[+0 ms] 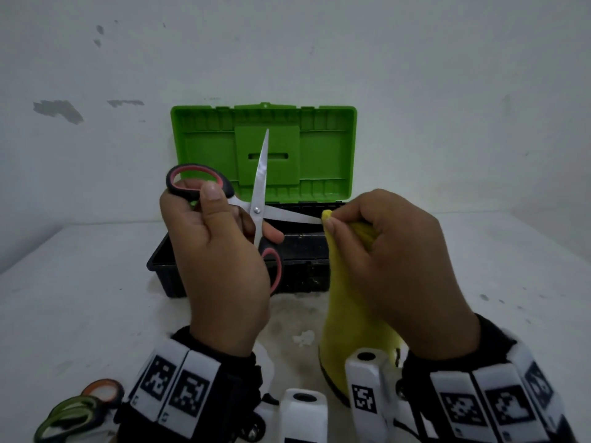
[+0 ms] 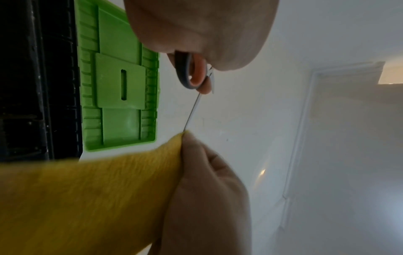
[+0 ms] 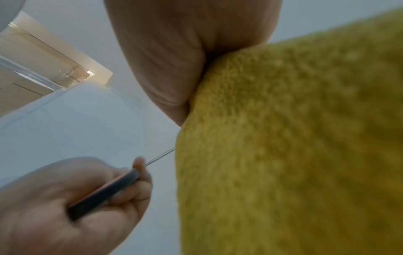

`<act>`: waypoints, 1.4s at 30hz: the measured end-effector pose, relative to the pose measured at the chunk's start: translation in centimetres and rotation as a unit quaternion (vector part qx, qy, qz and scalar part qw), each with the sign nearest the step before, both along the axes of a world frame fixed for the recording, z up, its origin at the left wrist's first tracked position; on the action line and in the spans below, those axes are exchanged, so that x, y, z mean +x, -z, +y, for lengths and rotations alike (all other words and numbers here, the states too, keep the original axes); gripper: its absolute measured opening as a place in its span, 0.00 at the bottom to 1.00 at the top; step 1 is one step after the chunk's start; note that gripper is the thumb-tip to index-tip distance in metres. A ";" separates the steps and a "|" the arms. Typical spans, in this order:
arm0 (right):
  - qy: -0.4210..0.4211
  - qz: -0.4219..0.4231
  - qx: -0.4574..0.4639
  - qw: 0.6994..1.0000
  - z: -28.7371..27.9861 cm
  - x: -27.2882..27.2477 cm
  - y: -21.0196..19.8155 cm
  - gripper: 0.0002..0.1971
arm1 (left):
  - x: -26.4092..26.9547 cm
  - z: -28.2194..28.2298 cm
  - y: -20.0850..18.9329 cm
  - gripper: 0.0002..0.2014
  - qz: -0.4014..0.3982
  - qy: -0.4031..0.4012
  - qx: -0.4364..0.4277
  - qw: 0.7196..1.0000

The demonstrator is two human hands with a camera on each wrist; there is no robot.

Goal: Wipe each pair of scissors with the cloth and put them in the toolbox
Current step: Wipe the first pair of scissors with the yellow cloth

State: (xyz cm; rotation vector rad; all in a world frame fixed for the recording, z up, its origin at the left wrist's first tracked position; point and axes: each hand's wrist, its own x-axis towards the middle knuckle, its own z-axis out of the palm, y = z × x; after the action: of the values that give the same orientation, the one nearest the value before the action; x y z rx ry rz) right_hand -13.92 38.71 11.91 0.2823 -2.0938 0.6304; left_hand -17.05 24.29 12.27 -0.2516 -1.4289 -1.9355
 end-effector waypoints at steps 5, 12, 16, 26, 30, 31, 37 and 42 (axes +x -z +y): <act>-0.003 0.019 -0.002 1.000 -0.2 1.6 -0.6 0.01 | 1.0 -0.2 -0.4 0.09 -0.020 0.010 0.012 1.000; -0.007 0.002 0.011 1.000 -1.1 2.1 -0.9 0.02 | 2.2 -0.3 -1.0 0.08 -0.022 0.005 0.013 1.000; 0.023 -0.020 -0.007 1.000 0.6 2.6 -1.1 0.02 | 2.3 -0.6 -1.1 0.08 -0.030 0.011 0.017 0.999; -0.093 0.005 0.029 0.995 -3.0 2.3 -2.2 0.05 | 3.0 -0.3 -0.3 0.07 -0.006 -0.011 -0.070 0.997; -0.110 -0.009 0.065 0.992 -3.0 1.8 -1.4 0.07 | 2.8 -0.7 0.1 0.07 -0.019 0.002 -0.074 0.997; -0.115 -0.016 0.076 0.990 -2.8 1.8 -1.4 0.08 | 2.9 -0.7 0.3 0.07 -0.025 0.011 -0.074 0.997; -0.085 -0.005 0.062 0.994 -2.4 2.0 -0.5 0.06 | 2.8 -0.1 0.6 0.08 -0.045 0.029 -0.064 0.997; -0.089 -0.021 0.064 0.994 -2.1 2.0 -0.1 0.08 | 2.7 -0.1 0.5 0.08 -0.045 0.037 -0.073 0.996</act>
State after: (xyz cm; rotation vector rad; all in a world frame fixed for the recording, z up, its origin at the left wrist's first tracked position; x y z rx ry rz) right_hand -11.89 36.63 11.97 0.5373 -2.1686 0.6127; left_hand -14.33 24.18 11.78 -0.2913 -1.6439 -1.9247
